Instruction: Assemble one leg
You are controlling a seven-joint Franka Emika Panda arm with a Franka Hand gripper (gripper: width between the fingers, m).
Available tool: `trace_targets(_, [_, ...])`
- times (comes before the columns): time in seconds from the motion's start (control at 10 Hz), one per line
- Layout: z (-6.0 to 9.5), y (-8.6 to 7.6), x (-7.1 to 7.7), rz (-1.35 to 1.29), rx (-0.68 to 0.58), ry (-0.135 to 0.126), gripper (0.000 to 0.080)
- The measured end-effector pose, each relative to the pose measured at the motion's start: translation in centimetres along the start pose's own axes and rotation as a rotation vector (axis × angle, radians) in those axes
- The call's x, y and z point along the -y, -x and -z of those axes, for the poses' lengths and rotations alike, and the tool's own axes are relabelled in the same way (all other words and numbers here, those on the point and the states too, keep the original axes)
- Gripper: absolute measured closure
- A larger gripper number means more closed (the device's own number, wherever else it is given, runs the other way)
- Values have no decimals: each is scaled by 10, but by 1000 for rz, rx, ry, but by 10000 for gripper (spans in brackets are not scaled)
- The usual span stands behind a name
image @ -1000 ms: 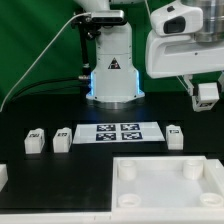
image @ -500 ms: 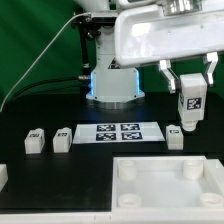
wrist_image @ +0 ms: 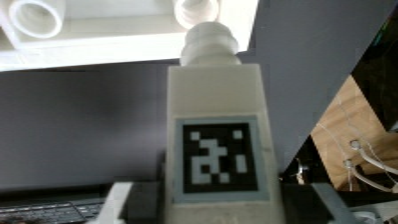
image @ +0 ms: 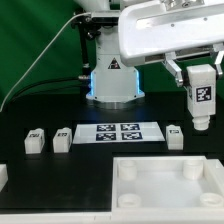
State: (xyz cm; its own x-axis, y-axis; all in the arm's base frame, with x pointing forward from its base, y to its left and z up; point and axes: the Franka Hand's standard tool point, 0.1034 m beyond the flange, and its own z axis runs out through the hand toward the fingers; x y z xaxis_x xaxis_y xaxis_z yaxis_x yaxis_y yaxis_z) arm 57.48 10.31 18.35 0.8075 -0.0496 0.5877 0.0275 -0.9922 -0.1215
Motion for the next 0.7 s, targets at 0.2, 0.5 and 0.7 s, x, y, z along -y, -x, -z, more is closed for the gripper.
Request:
trace_targets(0.2, [-1, 1, -1, 8, 3, 1, 508])
trace_targets(0.5, [-34, -25, -13, 57, -57, 25, 508])
trace_targets(0.7, [-57, -22, -14, 51, -50, 34, 508])
